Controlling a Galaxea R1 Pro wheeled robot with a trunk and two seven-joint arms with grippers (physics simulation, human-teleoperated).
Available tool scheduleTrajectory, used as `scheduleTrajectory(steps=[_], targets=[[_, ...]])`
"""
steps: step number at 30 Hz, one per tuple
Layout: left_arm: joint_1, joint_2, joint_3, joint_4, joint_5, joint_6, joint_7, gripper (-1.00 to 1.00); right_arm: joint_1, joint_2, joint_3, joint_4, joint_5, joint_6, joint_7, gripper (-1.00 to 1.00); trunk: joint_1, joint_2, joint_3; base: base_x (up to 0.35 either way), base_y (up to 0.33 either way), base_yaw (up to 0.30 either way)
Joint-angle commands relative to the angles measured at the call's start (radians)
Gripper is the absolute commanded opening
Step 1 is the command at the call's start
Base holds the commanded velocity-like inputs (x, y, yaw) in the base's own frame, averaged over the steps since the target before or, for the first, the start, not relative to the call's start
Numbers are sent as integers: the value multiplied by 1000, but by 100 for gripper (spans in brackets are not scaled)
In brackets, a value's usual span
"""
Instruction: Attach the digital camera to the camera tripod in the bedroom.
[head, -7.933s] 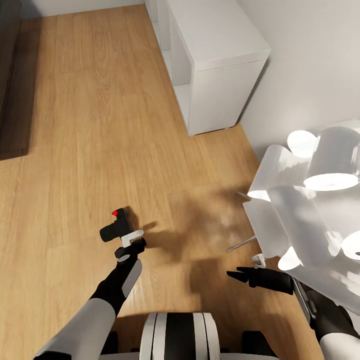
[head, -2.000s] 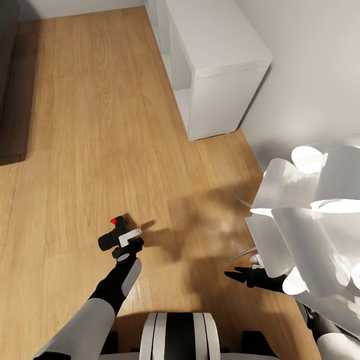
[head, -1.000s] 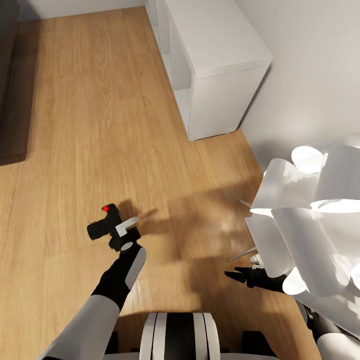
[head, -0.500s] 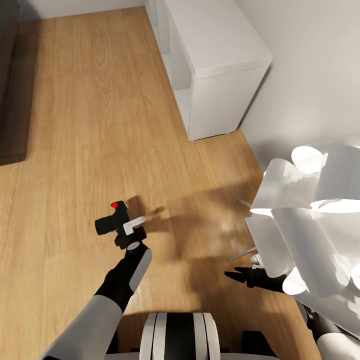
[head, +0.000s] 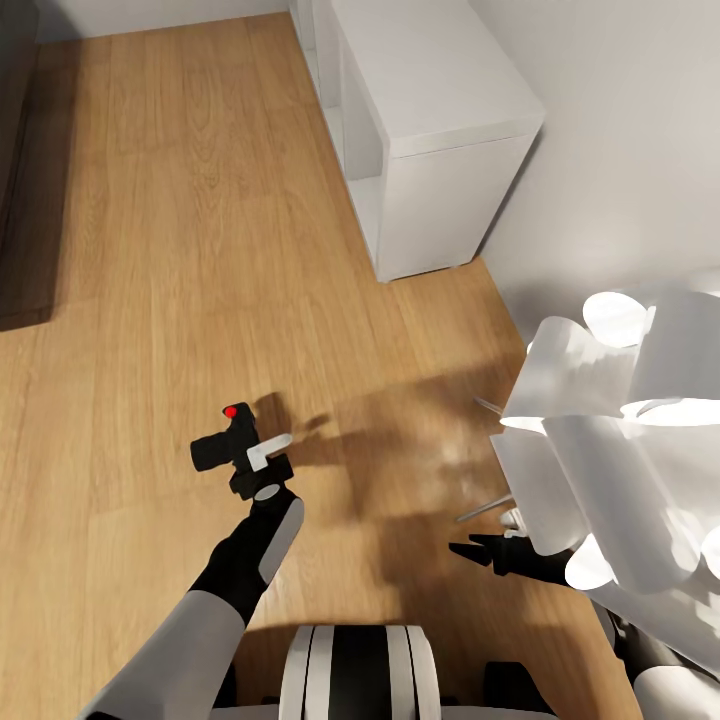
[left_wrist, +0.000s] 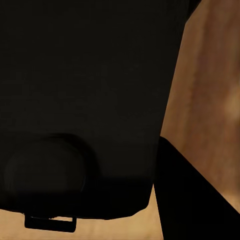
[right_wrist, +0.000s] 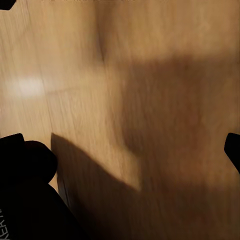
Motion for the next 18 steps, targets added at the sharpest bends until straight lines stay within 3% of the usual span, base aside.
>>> scheduleTrajectory(steps=[1, 7, 18], targets=[[0, 0, -1, -1, -2, 9, 4, -100, -1, 1, -3, -1, 8, 9, 7, 100, 0, 0, -1, 0, 0, 0], [0, 0, -1, 0, -1, 10, 3, -100, -1, 1, -3, -1, 8, 8, 7, 100, 0, 0, -1, 0, 37, 0], [0, 0, -1, 0, -1, 10, 3, -100, -1, 1, -4, -1, 8, 7, 7, 100, 0, 0, -1, 0, 217, 0]])
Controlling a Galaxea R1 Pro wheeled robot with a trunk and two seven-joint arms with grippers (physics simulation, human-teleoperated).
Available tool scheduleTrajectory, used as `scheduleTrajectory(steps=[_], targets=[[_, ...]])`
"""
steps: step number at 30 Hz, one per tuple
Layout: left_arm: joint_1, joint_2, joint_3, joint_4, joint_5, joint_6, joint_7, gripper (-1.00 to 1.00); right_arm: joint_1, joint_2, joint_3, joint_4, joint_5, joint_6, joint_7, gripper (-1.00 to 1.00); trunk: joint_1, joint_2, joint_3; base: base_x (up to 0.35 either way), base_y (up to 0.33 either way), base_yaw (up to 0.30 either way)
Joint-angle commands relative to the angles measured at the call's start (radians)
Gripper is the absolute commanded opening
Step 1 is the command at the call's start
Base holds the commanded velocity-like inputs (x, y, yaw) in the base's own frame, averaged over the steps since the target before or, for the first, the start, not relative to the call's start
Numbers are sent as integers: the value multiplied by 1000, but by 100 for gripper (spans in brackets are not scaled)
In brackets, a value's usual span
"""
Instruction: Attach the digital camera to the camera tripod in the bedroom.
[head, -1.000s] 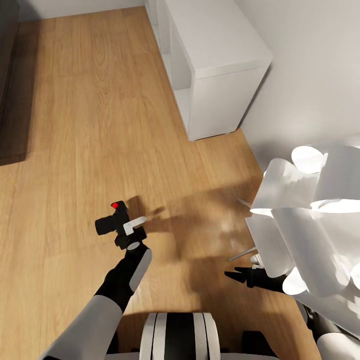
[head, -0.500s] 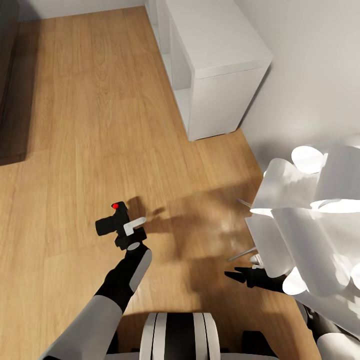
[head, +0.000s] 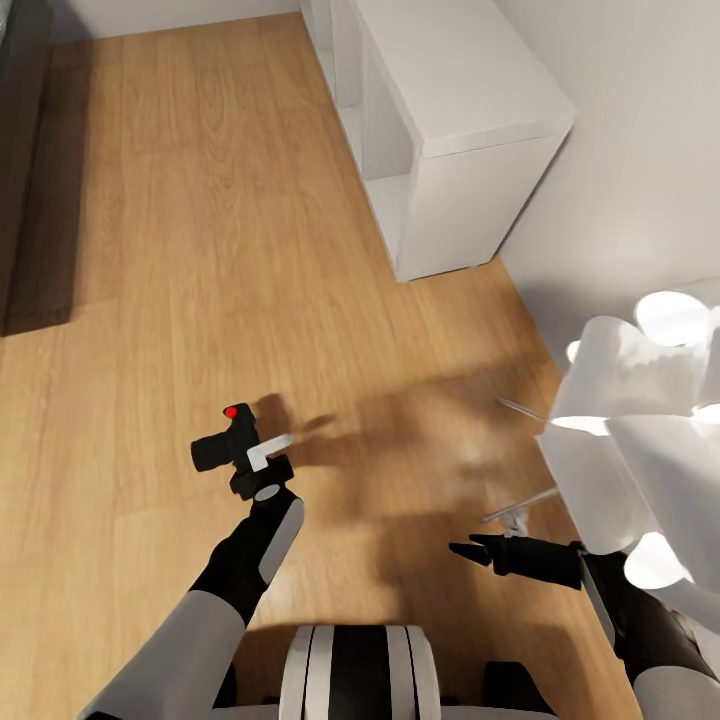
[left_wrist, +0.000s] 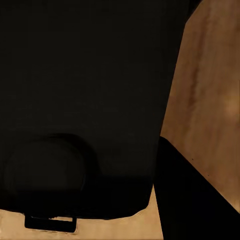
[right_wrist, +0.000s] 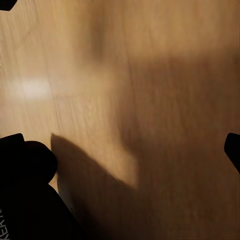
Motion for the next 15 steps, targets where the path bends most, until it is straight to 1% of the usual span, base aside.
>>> scheduleTrajectory(steps=[1, 9, 15], targets=[[0, 0, -1, -1, -2, 9, 4, -100, 0, 1, -3, -1, 8, 9, 7, 100, 0, 0, -1, 0, 50, 0], [0, 0, -1, -3, -2, 9, 4, -100, -1, 1, -3, -1, 8, 9, 7, 100, 0, 0, -1, -18, 30, 0], [0, 0, -1, -5, -2, 10, 4, -100, -1, 1, -3, -1, 8, 9, 7, 100, 0, 0, -1, -172, 167, 0]])
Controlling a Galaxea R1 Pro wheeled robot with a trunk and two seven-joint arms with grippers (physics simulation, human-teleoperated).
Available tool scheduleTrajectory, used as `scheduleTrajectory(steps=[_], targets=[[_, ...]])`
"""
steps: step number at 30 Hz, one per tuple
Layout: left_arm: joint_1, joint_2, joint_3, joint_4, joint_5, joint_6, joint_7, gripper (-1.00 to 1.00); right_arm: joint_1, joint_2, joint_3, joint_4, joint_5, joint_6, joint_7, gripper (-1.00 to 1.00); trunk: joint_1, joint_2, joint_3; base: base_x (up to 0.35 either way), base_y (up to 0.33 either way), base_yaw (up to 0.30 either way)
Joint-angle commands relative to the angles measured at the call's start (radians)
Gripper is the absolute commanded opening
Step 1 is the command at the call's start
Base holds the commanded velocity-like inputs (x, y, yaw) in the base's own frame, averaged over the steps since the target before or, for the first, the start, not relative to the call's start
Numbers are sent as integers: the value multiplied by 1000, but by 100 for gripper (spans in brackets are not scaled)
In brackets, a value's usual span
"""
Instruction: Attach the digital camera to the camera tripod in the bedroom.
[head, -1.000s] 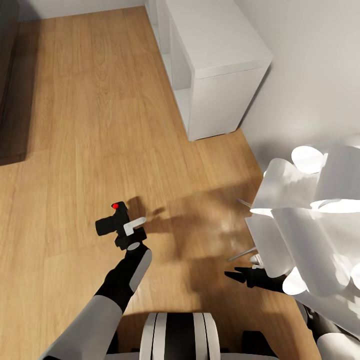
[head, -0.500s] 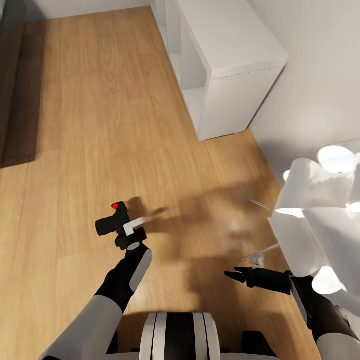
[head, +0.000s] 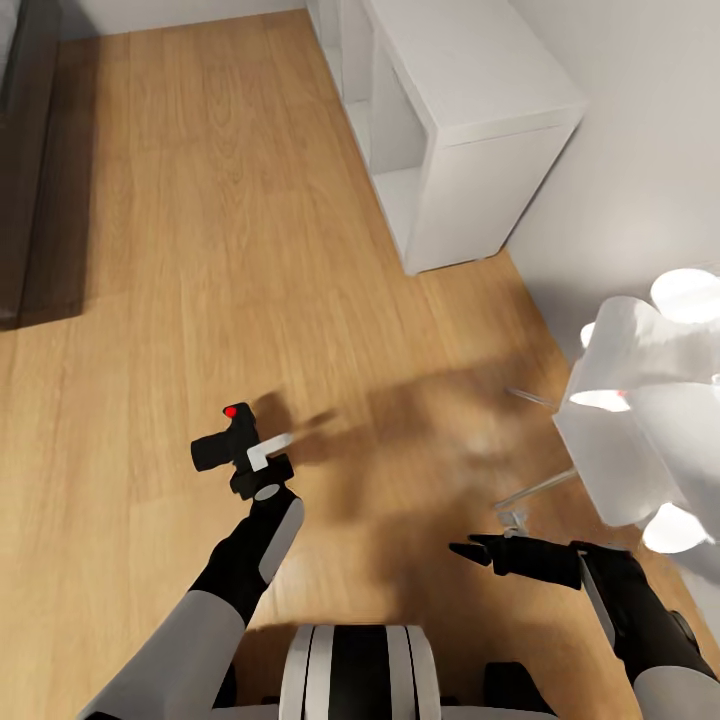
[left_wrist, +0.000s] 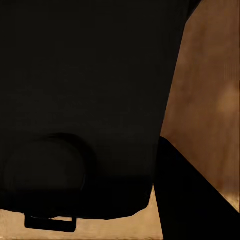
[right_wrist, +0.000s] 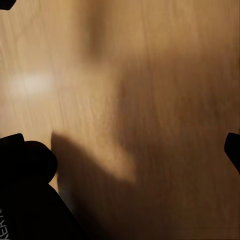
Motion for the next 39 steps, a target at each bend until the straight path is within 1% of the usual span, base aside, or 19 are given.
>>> scheduleTrajectory(steps=[1, 16, 37, 39], targets=[[0, 0, -2, -1, -2, 9, 4, -100, 0, 1, -3, -2, 8, 9, 8, 100, -1, 0, -1, -216, 209, 0], [0, 0, -2, 3, -1, 10, 5, -100, 0, 0, -3, -2, 7, 9, 9, 100, -1, 0, -1, -210, 203, 0], [0, 0, -2, 6, 1, 10, 3, -100, 0, 1, -3, -2, 6, 8, 9, 100, -1, 0, -1, -17, 16, 0], [0, 0, -2, 6, 1, 10, 3, -100, 0, 1, -3, -2, 6, 8, 9, 100, -1, 0, 7, 0, 0, 0]])
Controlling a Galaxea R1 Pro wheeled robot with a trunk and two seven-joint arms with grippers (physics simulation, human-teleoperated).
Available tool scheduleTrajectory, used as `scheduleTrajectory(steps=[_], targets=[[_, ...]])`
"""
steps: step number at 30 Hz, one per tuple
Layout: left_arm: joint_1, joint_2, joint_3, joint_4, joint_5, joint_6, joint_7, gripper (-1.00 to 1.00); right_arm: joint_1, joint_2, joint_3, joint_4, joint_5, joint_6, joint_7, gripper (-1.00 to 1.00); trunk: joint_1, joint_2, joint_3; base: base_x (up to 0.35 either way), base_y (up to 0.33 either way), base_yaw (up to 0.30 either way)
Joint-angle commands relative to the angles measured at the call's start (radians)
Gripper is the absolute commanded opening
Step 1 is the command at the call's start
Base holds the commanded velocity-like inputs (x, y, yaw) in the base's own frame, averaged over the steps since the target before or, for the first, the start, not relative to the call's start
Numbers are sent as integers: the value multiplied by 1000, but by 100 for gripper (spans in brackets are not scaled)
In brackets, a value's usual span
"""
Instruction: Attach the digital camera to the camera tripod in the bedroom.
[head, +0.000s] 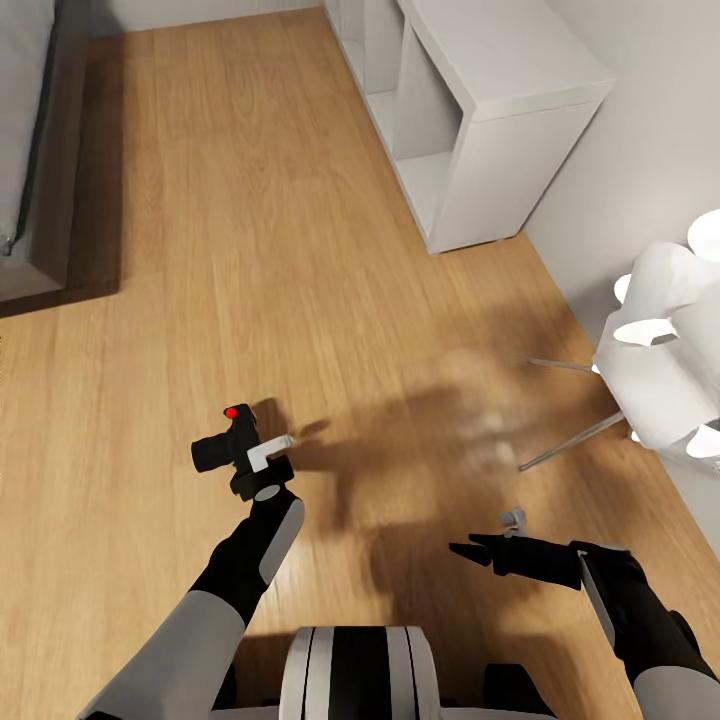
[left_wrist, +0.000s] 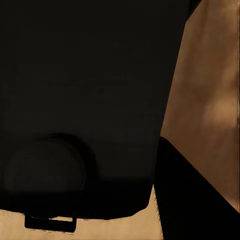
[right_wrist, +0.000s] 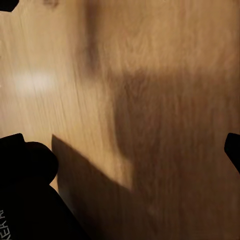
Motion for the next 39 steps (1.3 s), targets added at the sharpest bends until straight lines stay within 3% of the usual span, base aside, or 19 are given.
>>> scheduleTrajectory(steps=[1, 7, 11, 26, 29, 32, 33, 36, 37, 38, 39], targets=[[0, 0, -1, -2, -1, 9, 4, -100, -1, 1, -3, -1, 8, 8, 7, 100, -1, 0, 3, 0, 0, 0], [0, 0, -1, -3, -1, 10, 3, -100, -1, 1, -2, -1, 8, 8, 7, 100, -3, 1, 27, 0, 0, 0], [0, 0, -1, -2, -2, 9, 3, -100, -1, 1, -2, -1, 8, 8, 7, 100, -3, 1, 27, 0, 0, 0], [0, 0, -2, 0, 1, 10, -17, -100, -1, 1, -1, -4, 4, 9, 8, 100, -10, 5, 85, 0, 0, 0], [0, 0, -2, 0, 32, 14, -72, -100, -1, 1, 0, -20, -2, 18, 24, 100, -11, 6, 96, 0, 0, 0], [0, 7, -2, 1, 96, 38, -136, -100, -1, 1, 0, -61, -5, 59, 51, 100, -13, 6, 108, 0, 0, 0], [0, 17, -1, 1, 141, 59, -173, -100, -1, 2, 0, -95, -6, 95, 64, 100, -13, 7, 112, 0, 0, 0], [0, 41, -1, 2, 219, 95, -240, -100, -1, 10, 0, -162, -7, 160, 77, 100, -14, 7, 123, 0, 0, 0], [0, 61, -1, 2, 278, 118, -293, -100, -1, 28, 0, -215, -7, 208, 82, 100, -15, 7, 127, 0, 0, 0], [0, 72, -1, 2, 309, 128, -321, -100, -1, 39, 0, -243, -7, 232, 84, 100, -15, 8, 131, 0, 0, 0], [1, 103, -2, 2, 386, 154, -394, -100, -1, 79, -1, -322, -6, 297, 87, 100, -16, 8, 135, 0, 0, 0]])
